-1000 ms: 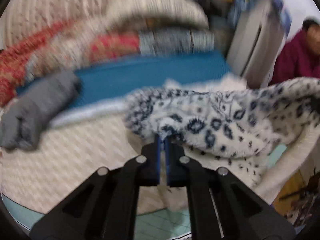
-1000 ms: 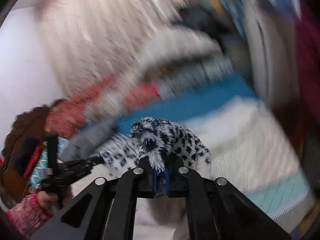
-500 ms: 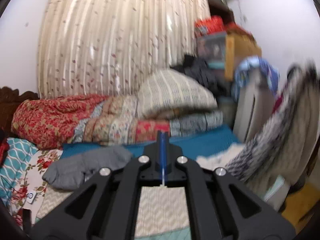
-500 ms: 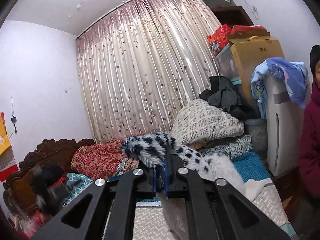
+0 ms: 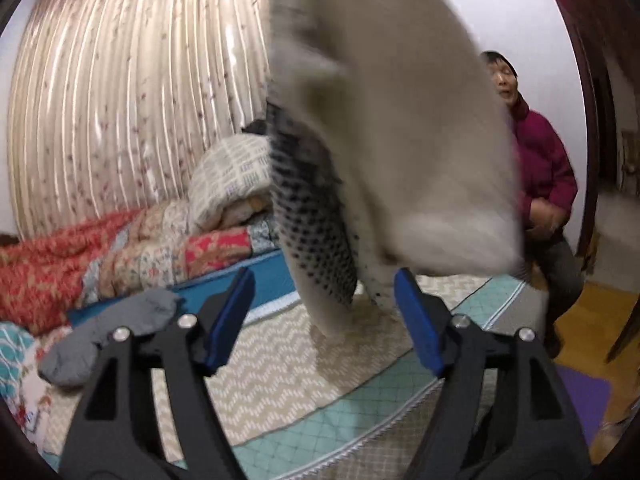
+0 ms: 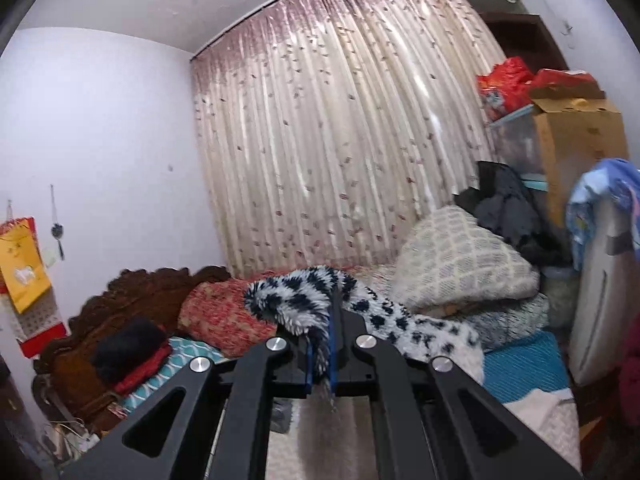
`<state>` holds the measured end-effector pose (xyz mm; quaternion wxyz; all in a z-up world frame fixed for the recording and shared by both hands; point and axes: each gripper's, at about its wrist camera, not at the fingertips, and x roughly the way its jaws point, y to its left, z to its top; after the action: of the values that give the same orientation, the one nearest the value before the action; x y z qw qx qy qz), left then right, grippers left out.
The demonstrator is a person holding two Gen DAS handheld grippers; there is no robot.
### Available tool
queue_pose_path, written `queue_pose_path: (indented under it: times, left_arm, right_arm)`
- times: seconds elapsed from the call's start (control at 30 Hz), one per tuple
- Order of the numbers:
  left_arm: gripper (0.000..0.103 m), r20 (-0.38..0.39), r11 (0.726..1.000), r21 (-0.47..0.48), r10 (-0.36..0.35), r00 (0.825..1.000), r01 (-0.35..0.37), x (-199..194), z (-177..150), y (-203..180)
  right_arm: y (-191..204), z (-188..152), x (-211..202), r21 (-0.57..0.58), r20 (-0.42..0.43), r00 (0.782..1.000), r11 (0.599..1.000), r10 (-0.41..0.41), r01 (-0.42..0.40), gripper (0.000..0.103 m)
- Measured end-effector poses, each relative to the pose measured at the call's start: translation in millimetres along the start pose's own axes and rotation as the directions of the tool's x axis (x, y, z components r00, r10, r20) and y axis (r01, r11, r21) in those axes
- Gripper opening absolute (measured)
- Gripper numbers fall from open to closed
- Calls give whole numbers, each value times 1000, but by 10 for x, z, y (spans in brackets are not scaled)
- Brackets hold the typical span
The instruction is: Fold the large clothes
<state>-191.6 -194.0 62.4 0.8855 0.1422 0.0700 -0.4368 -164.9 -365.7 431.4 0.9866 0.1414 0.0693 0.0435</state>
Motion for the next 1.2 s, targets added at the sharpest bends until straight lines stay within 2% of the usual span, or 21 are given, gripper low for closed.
queue_pose_path:
  times: [0.1, 0.2, 0.3, 0.37, 0.43, 0.53, 0.6, 0.7, 0.73, 0.77, 0.83, 0.9, 1.03, 1.1, 1.17, 1.2]
  left_arm:
    - [73, 2, 998, 11, 64, 998, -64, 48, -136, 32]
    - [75, -23, 993, -79, 85, 996, -87, 127, -203, 260]
    - [80, -11, 985, -167, 37, 999, -38, 157, -176, 454]
    - [85, 29, 974, -225, -6, 1000, 13, 111, -115, 536]
    - [85, 51, 966, -251, -56, 997, 67, 65, -40, 553]
    - [85, 96, 952, -256, -148, 984, 168, -127, 55, 480]
    - [86, 100, 952, -250, -157, 982, 178, -162, 50, 407]
    - [85, 58, 959, -252, -117, 991, 128, -18, 6, 367]
    - [68, 51, 959, -259, -109, 993, 118, 45, -11, 414]
    - [36, 37, 958, -263, -111, 993, 116, 95, -27, 460]
    - [7, -5, 957, -271, -114, 993, 109, 168, -38, 601]
    - [7, 14, 959, -274, -78, 997, 79, 115, -43, 847]
    - [7, 104, 958, -280, -37, 994, 65, -348, 87, 1377]
    - [6, 154, 965, -262, 36, 987, 6, -595, 189, 1568]
    - [6, 171, 967, -248, 105, 980, -60, -756, 323, 1677]
    - [6, 195, 963, -249, 155, 968, -104, -902, 441, 1790]
  right_arm:
    - [134, 168, 35, 24, 10, 999, 998, 49, -49, 30]
    - [302, 311, 28, 27, 20, 997, 996, 79, -79, 30]
    - [477, 406, 77, 2, 11, 997, 997, 78, -78, 30]
    - [582, 443, 111, -7, 1, 996, 996, 86, -86, 30]
    - [696, 469, 132, -25, 3, 996, 996, 90, -90, 30]
    - [762, 487, 165, -24, 6, 996, 996, 89, -89, 30]
    - [760, 502, 201, -10, 1, 996, 996, 93, -93, 30]
    - [754, 493, 215, 6, -1, 994, 994, 107, -107, 30]
    - [758, 478, 197, 8, 2, 994, 994, 111, -111, 30]
    - [759, 475, 171, 7, 5, 994, 994, 113, -113, 30]
    - [742, 488, 98, 3, 12, 994, 994, 111, -111, 30]
    - [669, 501, -1, 5, 24, 994, 995, 104, -104, 30]
    - [330, 538, -325, 40, 89, 993, 996, 73, -76, 30]
    - [148, 538, -480, 72, 116, 991, 994, 74, -83, 30]
    - [41, 516, -604, 85, 131, 988, 992, 81, -92, 30]
    - [3, 492, -671, 87, 136, 987, 991, 86, -99, 30]
